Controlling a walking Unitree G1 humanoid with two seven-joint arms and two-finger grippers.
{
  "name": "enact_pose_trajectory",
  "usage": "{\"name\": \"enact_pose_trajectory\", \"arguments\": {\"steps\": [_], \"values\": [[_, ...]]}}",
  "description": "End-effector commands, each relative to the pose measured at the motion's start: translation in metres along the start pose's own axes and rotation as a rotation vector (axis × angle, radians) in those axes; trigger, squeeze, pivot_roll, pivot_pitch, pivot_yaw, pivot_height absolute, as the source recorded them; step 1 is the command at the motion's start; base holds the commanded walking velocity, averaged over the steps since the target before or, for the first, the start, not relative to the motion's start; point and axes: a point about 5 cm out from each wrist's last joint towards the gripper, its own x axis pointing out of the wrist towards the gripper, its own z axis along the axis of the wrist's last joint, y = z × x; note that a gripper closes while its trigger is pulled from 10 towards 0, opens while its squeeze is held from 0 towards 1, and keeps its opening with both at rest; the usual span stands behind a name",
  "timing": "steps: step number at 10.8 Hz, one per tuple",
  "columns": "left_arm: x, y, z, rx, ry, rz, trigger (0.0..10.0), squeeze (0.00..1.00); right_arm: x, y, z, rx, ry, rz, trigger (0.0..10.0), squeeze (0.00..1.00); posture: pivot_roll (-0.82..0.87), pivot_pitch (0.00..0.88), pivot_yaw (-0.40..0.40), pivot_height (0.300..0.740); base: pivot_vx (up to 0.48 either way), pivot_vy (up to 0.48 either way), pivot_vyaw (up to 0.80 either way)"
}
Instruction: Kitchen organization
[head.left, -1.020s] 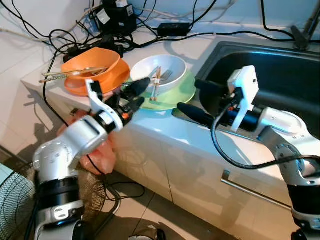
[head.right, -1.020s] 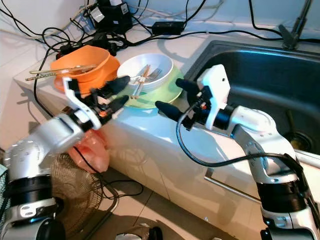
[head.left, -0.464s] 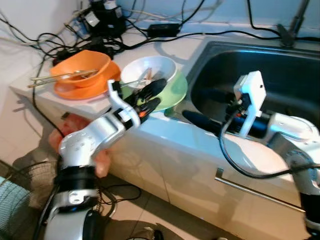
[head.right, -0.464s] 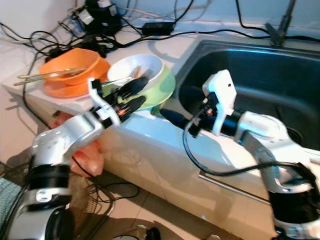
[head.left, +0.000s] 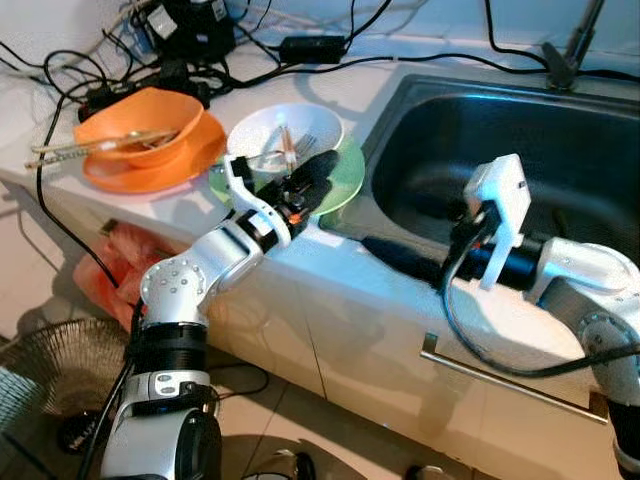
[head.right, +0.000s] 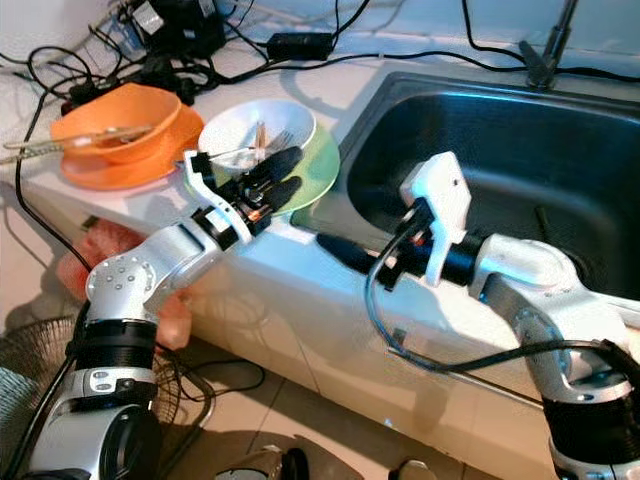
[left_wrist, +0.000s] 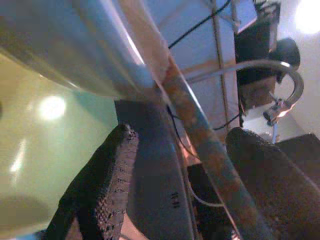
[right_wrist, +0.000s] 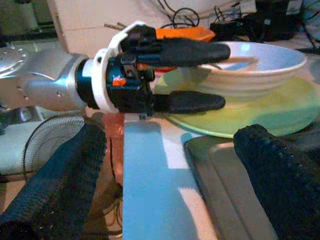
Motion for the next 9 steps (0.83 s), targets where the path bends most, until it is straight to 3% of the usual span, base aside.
{"name": "enact_pose_trajectory", "arguments": {"steps": [1,9], "values": [[-0.0003,-0.0010,0.0050,0.000,-0.017,-0.011,0.0,0.00,0.0005,0.0064,-0.0001,0.003,0.004,0.029,10.0,0.00,-0.04,0.135,0.116,0.740,0.000,0.000,0.00],[0.0046,-0.0038,0.0062,0.005,-0.018,-0.022,0.0,0.00,0.0010,0.0005,0.0001,-0.015,0.015,-0.001,10.0,0.00,-0.04,0.109,0.119,0.740,0.000,0.000,0.00]]}}
